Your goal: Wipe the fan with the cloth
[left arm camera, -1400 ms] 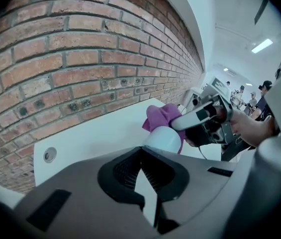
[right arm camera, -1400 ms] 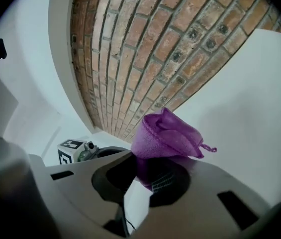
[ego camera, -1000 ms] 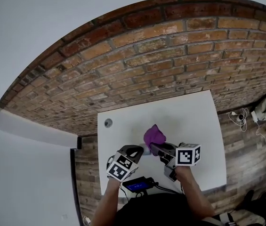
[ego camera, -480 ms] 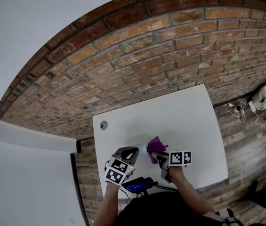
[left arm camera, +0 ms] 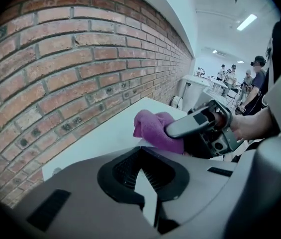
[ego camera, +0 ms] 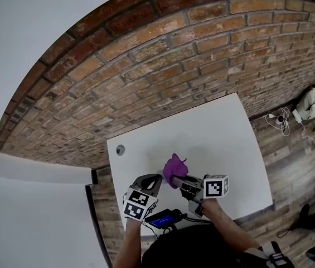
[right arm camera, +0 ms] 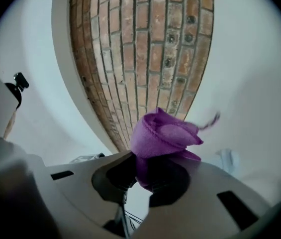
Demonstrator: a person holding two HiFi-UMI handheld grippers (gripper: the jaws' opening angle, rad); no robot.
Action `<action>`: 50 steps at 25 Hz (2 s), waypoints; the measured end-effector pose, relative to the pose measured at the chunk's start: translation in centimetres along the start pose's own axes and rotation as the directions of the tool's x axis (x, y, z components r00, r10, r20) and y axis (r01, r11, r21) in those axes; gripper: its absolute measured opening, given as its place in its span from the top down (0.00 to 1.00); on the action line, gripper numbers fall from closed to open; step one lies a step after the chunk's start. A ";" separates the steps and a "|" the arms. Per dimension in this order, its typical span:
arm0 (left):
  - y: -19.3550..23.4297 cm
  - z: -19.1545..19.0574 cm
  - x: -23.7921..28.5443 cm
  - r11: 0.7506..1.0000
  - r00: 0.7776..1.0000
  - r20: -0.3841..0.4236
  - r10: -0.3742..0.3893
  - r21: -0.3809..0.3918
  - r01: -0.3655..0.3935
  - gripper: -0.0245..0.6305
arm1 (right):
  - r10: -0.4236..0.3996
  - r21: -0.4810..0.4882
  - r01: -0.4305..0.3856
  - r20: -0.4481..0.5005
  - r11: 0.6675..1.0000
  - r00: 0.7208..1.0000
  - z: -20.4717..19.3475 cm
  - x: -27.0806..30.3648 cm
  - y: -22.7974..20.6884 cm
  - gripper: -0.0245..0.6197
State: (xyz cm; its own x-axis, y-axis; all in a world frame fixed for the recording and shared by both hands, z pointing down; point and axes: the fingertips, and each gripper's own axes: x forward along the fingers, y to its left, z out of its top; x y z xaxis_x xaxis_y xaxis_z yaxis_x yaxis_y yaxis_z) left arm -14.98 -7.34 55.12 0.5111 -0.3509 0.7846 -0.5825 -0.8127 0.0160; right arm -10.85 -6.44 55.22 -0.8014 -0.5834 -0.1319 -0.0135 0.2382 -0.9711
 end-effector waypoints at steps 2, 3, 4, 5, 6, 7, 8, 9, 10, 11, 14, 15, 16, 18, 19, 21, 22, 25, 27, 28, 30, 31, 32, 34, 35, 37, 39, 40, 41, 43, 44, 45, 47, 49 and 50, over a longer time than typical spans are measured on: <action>0.0 0.0 0.1 1.000 1.000 0.000 -0.005 -0.006 0.005 0.95 | 0.004 0.017 -0.005 0.046 1.000 0.999 0.3 -0.3 -0.7 0.89; 0.0 0.1 0.1 1.000 1.000 0.002 -0.006 -0.008 0.006 0.95 | -0.012 0.018 0.010 0.064 1.000 0.998 0.4 -0.5 -1.4 0.89; 0.0 0.1 0.1 1.000 1.000 0.003 -0.005 -0.008 0.005 0.95 | -0.046 0.023 0.044 0.073 0.999 0.996 0.3 -0.8 -2.5 0.89; 0.0 0.2 0.1 1.000 1.000 0.004 -0.003 -0.007 0.004 0.95 | -0.100 0.031 0.098 0.067 0.995 0.993 0.0 -1.0 -4.1 0.89; 0.0 0.2 0.1 1.000 1.000 0.007 -0.002 -0.007 0.002 0.95 | -0.170 0.036 0.168 0.044 0.985 0.984 -0.6 -1.3 -5.9 0.89; -0.1 0.2 0.0 1.000 1.000 0.008 0.000 -0.008 0.001 0.95 | -0.241 0.040 0.240 0.013 0.970 0.971 -1.4 -1.7 -7.7 0.89; -0.1 0.2 0.0 1.000 1.000 0.009 0.000 -0.009 0.000 0.95 | -0.294 0.049 0.295 -0.011 0.954 0.956 -2.1 -2.1 -9.1 0.89; -0.2 0.2 0.0 1.000 1.000 0.010 -0.002 -0.011 0.002 0.95 | -0.321 0.067 0.322 -0.019 0.945 0.947 -2.5 -2.5 -9.9 0.89; -0.2 0.2 0.1 1.000 1.000 0.011 -0.003 -0.014 0.003 0.95 | -0.317 0.094 0.316 -0.005 0.944 0.948 -2.5 -2.8 -9.9 0.89; -0.2 0.3 0.1 1.000 1.000 0.013 -0.004 -0.018 0.005 0.95 | -0.280 0.119 0.275 0.029 0.954 0.960 -2.0 -3.1 -9.1 0.89; 0.0 0.3 0.0 1.000 1.000 0.020 0.000 -0.022 0.001 0.95 | -0.025 0.123 0.004 0.172 0.992 0.985 1.3 -3.2 -3.5 0.89; 0.1 0.3 0.0 1.000 1.000 0.021 0.001 -0.021 -0.001 0.95 | 0.055 0.107 -0.076 0.190 0.991 0.980 2.0 -3.0 -1.6 0.89; 0.1 0.3 0.0 1.000 1.000 0.023 0.002 -0.021 -0.002 0.95 | 0.113 0.091 -0.132 0.183 0.987 0.976 2.2 -2.6 0.0 0.89; 0.0 0.3 0.0 1.000 1.000 0.022 0.004 -0.019 -0.003 0.95 | 0.144 0.069 -0.153 0.123 0.986 0.982 1.5 -1.4 1.2 0.89; 0.0 0.2 0.0 1.000 1.000 0.020 0.005 -0.018 -0.005 0.95 | 0.119 0.058 -0.125 0.097 0.990 0.988 1.1 -0.9 0.8 0.89; -0.1 0.1 0.0 1.000 1.000 0.016 0.007 -0.018 -0.007 0.95 | 0.051 0.059 -0.058 0.103 0.997 0.993 0.7 -0.5 -0.9 0.89; -0.1 0.1 0.0 1.000 1.000 0.016 0.006 -0.020 -0.006 0.95 | 0.017 0.079 -0.027 0.125 0.996 0.992 0.7 -0.7 -2.0 0.89; 0.0 0.1 0.0 1.000 1.000 0.022 0.010 -0.023 -0.009 0.95 | -0.106 0.136 0.085 0.148 0.987 0.983 0.0 -1.1 -5.7 0.89; 0.0 0.2 0.0 1.000 1.000 0.025 0.012 -0.022 -0.012 0.95 | -0.193 0.118 0.181 0.092 0.976 0.977 -1.1 -1.0 -8.1 0.89; 0.0 0.3 0.0 1.000 1.000 0.025 0.012 -0.022 -0.012 0.95 | -0.255 0.082 0.251 0.039 0.964 0.966 -1.9 -0.9 -9.4 0.89; 0.1 0.3 0.0 1.000 1.000 0.026 0.011 -0.028 -0.011 0.95 | -0.370 0.027 0.371 -0.039 0.928 0.928 -3.0 -1.4 -11.5 0.89; 0.1 0.2 -0.1 0.999 1.000 0.026 0.011 -0.031 -0.010 0.95 | -0.384 0.045 0.386 -0.036 0.921 0.922 -2.9 -1.8 -11.9 0.89; 0.1 0.2 -0.1 0.999 1.000 0.028 0.011 -0.036 -0.010 0.95 | -0.369 0.093 0.368 -0.009 0.925 0.930 -2.4 -2.3 -11.8 0.89; 0.1 0.2 -0.1 0.999 0.999 0.036 0.009 -0.045 -0.008 0.95 | -0.291 0.200 0.274 0.063 0.941 0.955 -1.1 -3.3 -10.5 0.89; 0.2 0.2 -0.1 0.999 0.999 0.039 0.009 -0.048 -0.007 0.95 | -0.245 0.235 0.220 0.082 0.947 0.966 -0.7 -3.5 -9.7 0.89; 0.2 0.2 -0.1 0.999 0.999 0.044 0.008 -0.052 -0.005 0.95 | -0.153 0.274 0.131 0.063 0.953 0.986 -1.1 -3.4 -8.1 0.89; 0.2 0.2 -0.1 0.998 0.999 0.049 0.009 -0.055 -0.006 0.95 | -0.087 0.266 0.086 -0.008 0.960 0.996 -2.4 -2.4 -7.0 0.89; 0.2 0.2 -0.1 0.998 0.999 0.051 0.010 -0.056 -0.008 0.95 | -0.077 0.244 0.086 -0.045 0.966 0.996 -3.0 -1.7 -6.9 0.89; 0.1 0.2 -0.1 0.998 0.998 0.054 0.012 -0.056 -0.009 0.95 | -0.082 0.213 0.096 -0.072 0.972 0.994 -3.4 -1.1 -7.1 0.89; 0.1 0.2 -0.1 0.998 0.998 0.061 0.016 -0.057 -0.012 0.95 | -0.122 0.145 0.134 -0.084 0.980 0.989 -3.4 -0.3 -8.0 0.89; 0.1 0.2 -0.1 0.998 0.998 0.062 0.017 -0.059 -0.014 0.95 | -0.158 0.104 0.167 -0.084 0.981 0.984 -3.2 -0.2 -8.7 0.89; 0.2 0.2 -0.1 0.998 0.998 0.063 0.019 -0.060 -0.015 0.95 | -0.212 0.049 0.217 -0.094 0.975 0.973 -3.0 -0.1 -9.6 0.89; 0.3 0.3 -0.2 0.998 0.998 0.062 0.021 -0.060 -0.017 0.95 | -0.373 -0.115 0.359 -0.152 0.926 0.915 -3.2 -0.3 -11.8 0.89; 0.3 0.3 -0.2 0.998 0.998 0.062 0.022 -0.063 -0.018 0.95 | -0.529 -0.266 0.474 -0.197 0.839 0.826 -3.5 -0.8 -13.9 0.89; 0.2 0.2 -0.2 0.998 0.998 0.062 0.021 -0.067 -0.017 0.95 | -0.575 -0.305 0.509 -0.194 0.805 0.795 -3.3 -1.2 -14.4 0.89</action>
State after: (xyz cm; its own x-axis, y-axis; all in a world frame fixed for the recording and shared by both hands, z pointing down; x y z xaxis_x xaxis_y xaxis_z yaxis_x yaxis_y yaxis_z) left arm -15.07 -7.56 54.86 0.5370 -0.3960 0.7448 -0.6319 -0.7738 0.0442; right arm -11.66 -6.57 70.00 -0.7448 -0.4503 0.4925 -0.6011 0.1322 -0.7882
